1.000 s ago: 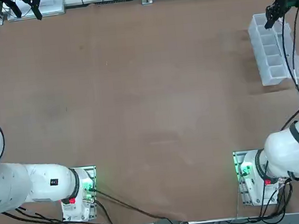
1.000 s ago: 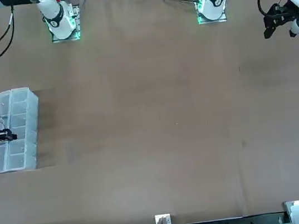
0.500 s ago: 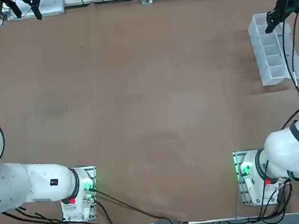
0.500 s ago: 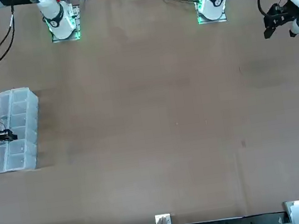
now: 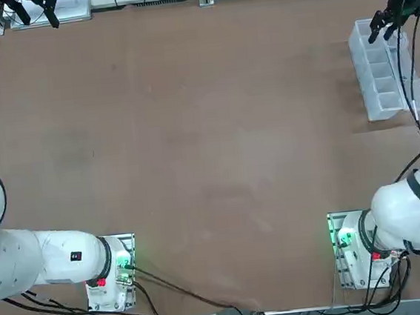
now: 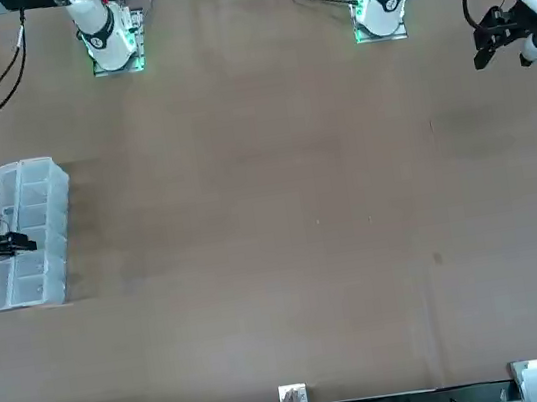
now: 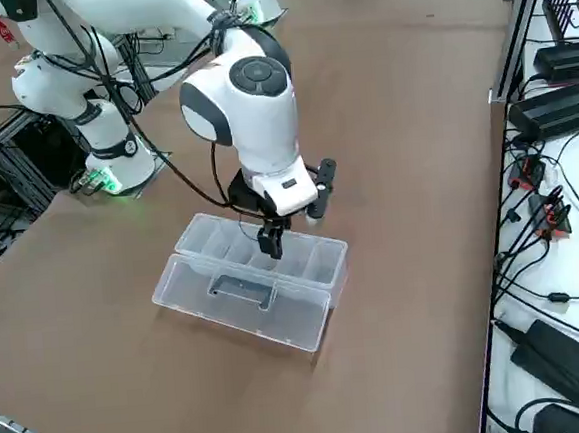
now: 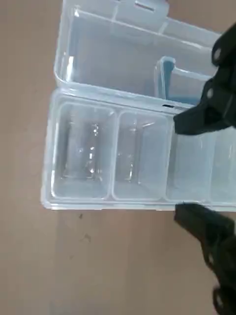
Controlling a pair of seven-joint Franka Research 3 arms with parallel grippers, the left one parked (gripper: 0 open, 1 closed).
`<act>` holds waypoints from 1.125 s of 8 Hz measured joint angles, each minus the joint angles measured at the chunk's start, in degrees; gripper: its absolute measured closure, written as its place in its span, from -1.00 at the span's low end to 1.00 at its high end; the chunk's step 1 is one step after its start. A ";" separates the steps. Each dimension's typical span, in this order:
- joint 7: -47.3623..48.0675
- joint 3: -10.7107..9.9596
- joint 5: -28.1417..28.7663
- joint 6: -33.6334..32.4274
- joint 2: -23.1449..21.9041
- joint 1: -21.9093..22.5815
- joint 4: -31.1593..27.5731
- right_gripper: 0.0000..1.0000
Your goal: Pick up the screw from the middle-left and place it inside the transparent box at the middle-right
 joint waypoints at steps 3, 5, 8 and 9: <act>0.24 1.01 0.11 -4.36 -4.55 1.36 5.33 -1.00; 3.20 1.24 0.24 -7.95 -10.70 3.26 6.85 -1.00; 12.76 1.56 0.31 -16.70 -18.50 9.52 6.96 -1.00; 15.38 1.62 0.27 -19.39 -20.50 12.08 6.94 -1.00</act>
